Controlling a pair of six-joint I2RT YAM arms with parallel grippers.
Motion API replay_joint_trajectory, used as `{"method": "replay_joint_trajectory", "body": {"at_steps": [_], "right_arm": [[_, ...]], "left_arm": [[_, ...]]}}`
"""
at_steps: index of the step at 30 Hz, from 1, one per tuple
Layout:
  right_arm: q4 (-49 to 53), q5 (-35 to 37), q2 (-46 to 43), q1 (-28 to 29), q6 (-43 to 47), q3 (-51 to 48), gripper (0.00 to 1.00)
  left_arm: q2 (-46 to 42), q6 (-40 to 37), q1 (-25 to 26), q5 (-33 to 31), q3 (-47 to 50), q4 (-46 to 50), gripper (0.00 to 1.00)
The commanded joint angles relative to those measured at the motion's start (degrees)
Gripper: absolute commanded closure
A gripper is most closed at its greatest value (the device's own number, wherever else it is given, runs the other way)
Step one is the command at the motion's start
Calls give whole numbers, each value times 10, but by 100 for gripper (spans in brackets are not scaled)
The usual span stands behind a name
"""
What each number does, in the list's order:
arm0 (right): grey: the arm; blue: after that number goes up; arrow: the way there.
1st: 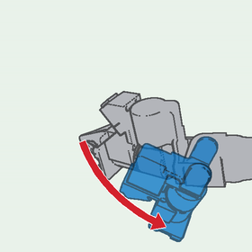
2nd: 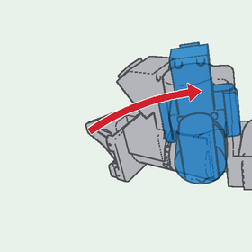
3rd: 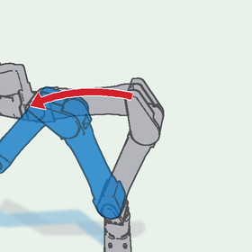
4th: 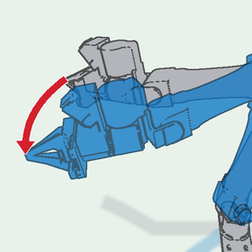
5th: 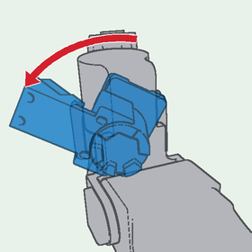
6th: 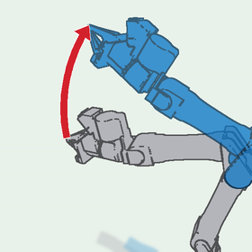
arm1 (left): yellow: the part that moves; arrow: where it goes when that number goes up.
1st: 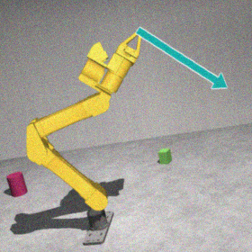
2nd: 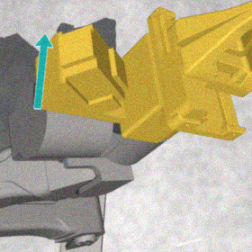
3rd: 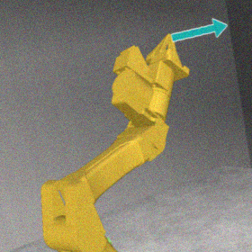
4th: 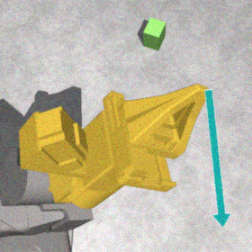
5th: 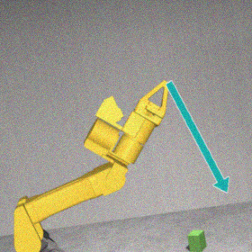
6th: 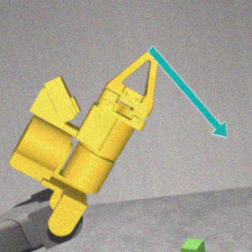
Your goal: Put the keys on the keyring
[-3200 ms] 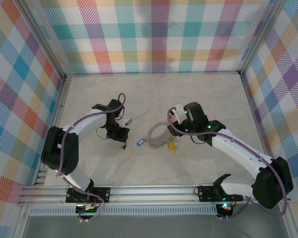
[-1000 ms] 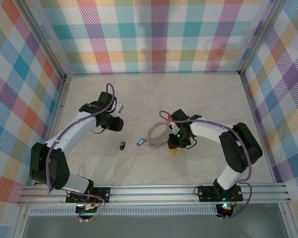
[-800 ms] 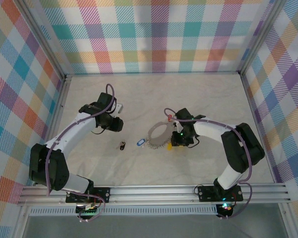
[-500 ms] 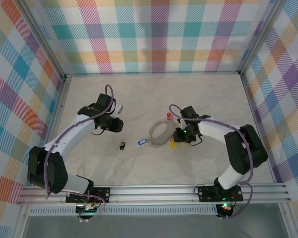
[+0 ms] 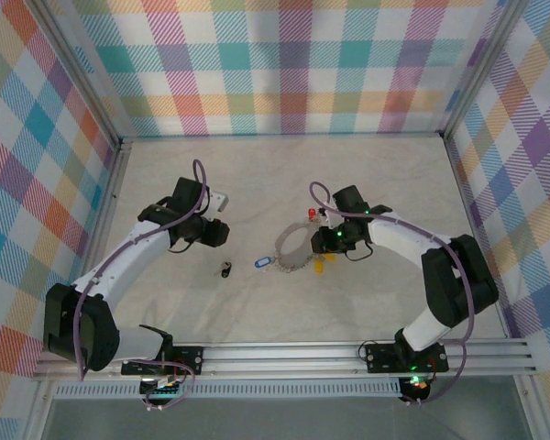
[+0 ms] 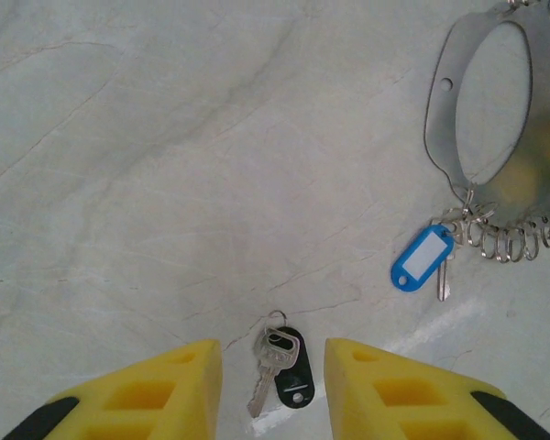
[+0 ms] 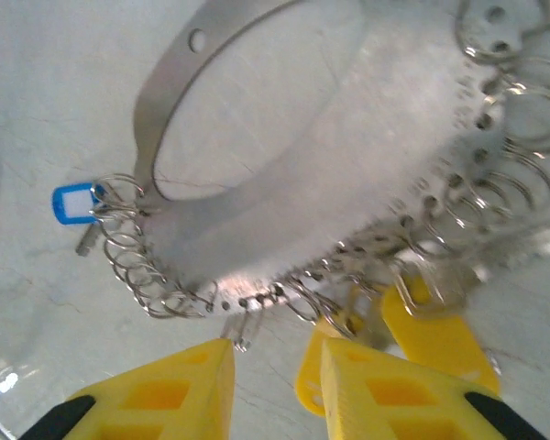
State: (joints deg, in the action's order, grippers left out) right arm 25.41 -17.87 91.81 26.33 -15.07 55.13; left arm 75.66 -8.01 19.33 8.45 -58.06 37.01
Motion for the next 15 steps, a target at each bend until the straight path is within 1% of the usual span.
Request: {"method": "replay_joint_trajectory", "body": {"at_steps": [1,6,15], "right_arm": [[-9,-46,27,1,5,21,65],[0,-40,57,7,-23,29,64],[6,-9,52,24,-45,12,62]], "left_arm": [[-24,-16,-8,15,15,-19,65],[-37,-13,-8,19,35,-27,65],[-39,-15,-8,20,43,-33,65]]}}
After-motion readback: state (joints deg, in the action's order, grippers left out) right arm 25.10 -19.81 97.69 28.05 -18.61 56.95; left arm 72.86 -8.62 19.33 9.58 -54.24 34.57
